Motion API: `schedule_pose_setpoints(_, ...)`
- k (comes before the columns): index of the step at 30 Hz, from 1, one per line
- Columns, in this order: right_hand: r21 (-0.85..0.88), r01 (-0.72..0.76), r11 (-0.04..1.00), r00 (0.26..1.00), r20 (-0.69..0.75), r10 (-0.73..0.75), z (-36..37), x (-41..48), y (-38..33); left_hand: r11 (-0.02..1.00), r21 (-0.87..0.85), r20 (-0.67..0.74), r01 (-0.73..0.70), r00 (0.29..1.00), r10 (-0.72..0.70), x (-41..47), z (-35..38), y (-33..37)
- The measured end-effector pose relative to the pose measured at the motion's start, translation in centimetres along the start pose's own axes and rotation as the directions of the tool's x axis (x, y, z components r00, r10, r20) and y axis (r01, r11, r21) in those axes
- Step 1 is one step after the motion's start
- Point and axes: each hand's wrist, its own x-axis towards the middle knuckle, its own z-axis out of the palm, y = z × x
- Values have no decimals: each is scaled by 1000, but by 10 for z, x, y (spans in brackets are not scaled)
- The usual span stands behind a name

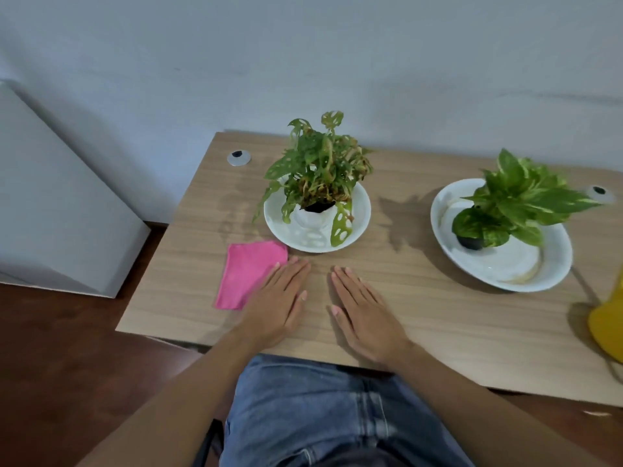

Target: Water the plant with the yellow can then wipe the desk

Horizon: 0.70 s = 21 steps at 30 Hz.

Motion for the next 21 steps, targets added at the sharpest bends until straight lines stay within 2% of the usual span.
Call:
schedule_pose_setpoints(5,1,-101,995,995,-19,101,-17,-13,51,997,-42,115,-65,991,70,21,22,28)
schedule_pose_setpoints(13,-1,-267,964,962,-52,267,-39,8,114,985,39,184,-166,970,156,81,46,73)
schedule_pose_setpoints(16,-10,-280,960,958,-74,279,-36,10,122,990,35,180,-139,975,130,105,56,83)
schedule_pose_setpoints(21,-33,-271,962,958,-112,266,-37,5,119,996,86,177,-26,984,10,132,70,88)
